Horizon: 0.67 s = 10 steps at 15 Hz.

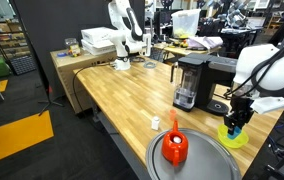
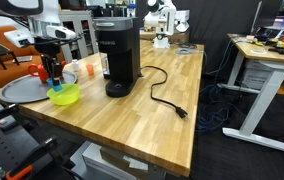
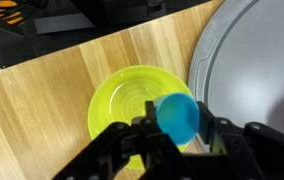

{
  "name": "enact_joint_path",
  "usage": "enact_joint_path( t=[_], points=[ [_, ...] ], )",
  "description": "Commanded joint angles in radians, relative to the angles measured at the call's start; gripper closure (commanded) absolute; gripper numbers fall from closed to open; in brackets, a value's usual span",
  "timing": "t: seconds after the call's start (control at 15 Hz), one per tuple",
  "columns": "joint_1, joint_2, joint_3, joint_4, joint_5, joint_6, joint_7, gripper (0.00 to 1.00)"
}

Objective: Put the blue cup in the yellow bowl then put the yellow bowl on the gray plate

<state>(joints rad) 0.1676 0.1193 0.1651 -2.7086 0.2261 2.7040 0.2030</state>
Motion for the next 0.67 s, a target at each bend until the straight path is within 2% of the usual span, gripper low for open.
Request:
enact_joint_path(
  t=[0.0, 0.6],
  points=[
    [-0.01, 0.052, 0.025, 0.036, 0.05, 0.027, -0.067, 0.83],
    [-0.028, 0.093, 0.025, 0.043, 0.056, 0.032, -0.088, 0.83]
  ],
)
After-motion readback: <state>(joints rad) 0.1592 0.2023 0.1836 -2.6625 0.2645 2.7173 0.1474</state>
